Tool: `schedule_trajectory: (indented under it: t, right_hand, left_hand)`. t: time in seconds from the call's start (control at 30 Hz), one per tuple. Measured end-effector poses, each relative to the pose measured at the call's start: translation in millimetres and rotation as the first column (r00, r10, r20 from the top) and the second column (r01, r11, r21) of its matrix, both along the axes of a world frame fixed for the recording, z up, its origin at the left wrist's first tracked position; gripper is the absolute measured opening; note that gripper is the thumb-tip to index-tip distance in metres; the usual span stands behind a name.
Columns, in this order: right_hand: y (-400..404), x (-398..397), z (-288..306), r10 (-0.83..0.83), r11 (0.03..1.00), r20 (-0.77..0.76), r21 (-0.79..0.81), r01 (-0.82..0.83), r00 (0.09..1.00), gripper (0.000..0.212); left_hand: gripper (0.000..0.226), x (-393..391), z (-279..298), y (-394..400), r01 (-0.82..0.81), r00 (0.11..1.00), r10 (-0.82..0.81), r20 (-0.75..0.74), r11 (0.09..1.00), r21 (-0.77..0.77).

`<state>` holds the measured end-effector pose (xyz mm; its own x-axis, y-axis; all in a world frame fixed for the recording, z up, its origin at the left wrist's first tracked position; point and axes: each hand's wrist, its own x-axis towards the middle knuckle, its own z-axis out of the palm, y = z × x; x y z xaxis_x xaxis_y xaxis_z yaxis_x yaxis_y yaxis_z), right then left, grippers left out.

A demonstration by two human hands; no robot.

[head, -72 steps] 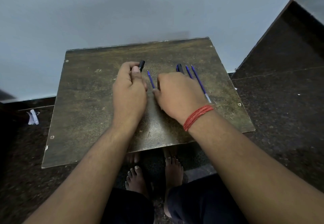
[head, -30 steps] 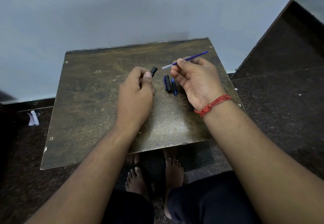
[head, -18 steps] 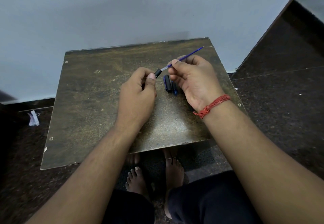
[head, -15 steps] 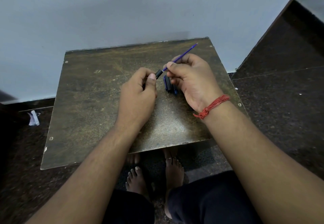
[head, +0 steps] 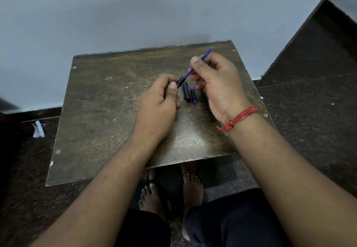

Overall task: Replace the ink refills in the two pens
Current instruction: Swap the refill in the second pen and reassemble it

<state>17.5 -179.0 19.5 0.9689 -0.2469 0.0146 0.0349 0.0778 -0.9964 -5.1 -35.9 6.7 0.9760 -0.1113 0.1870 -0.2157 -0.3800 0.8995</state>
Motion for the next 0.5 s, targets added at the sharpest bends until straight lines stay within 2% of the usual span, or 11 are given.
schedule_trajectory:
  t: [0.1,0.2,0.3,0.5]
  right_hand:
    - [4.7,-1.9,-2.5,0.089,0.991,-0.029,-0.098,-0.092,0.996,0.017]
    - [3.3,-1.0,-1.0,0.032,0.998,-0.034,-0.053,-0.033,0.999,0.02]
    - [-1.7,-0.3,0.2,-0.023,1.0,-0.004,-0.007,0.023,1.0,0.013]
    - [1.9,0.1,-1.8,0.0,0.997,0.004,-0.072,0.0,1.0,0.011]
  left_hand:
    - [0.017,0.9,0.4,1.4,-0.01,1.0,0.01,-0.012,1.0,-0.026]
    - [0.017,0.9,0.7,2.4,-0.008,1.0,0.008,-0.019,1.0,-0.029]
    - [0.017,0.6,0.9,2.2,-0.011,1.0,0.011,-0.012,1.0,-0.014]
    - [0.017,1.4,-0.7,3.3,-0.024,1.0,0.024,-0.014,1.0,-0.003]
